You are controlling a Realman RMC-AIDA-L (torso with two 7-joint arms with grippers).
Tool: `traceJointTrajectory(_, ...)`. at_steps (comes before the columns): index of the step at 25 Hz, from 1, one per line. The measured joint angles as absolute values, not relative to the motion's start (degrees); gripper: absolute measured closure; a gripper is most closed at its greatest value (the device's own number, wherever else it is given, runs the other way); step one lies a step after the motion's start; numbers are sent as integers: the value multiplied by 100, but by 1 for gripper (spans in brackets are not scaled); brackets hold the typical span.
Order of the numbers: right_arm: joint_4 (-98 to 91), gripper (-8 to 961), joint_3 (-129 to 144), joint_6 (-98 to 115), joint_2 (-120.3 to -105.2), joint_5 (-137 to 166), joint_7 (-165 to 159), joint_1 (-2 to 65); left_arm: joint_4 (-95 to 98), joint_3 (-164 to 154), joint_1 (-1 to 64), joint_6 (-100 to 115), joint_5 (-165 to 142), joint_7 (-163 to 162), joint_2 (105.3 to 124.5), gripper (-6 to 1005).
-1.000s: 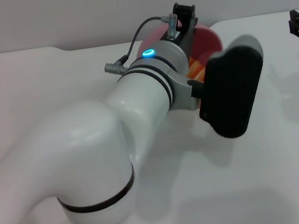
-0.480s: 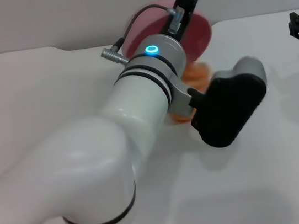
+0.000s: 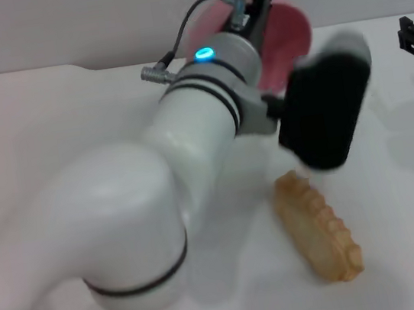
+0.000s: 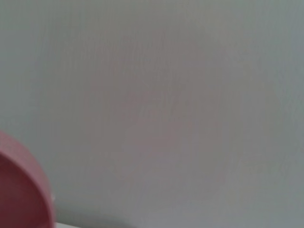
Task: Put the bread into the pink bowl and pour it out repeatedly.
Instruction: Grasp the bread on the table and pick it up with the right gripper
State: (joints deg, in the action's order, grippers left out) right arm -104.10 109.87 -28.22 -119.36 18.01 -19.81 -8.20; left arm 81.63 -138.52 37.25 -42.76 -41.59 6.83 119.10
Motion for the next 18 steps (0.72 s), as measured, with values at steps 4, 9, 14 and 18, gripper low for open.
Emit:
traceJointTrajectory(4,-10526,195,11070,-3180,-11935,1798,-2019,-751,8525,-13189,3763,-4347,-2910,-47,11903,953)
traceJointTrajectory(9,-10738,195,11302,-3736,-11931,1795,-2050,-638,8923,-11924,3753,-4885,-684,-184,11859,953)
traceJointTrajectory(14,-11095,195,11685,-4555,-11929,1772,-2072,-542,8680,-10364,3857,-5629,1073,100,11820,953)
traceJointTrajectory(18,-11365,196,11871,-5333,-11914,1273,-2154,-334,8531,-9784,3830,-5789,1521,365,11817,953)
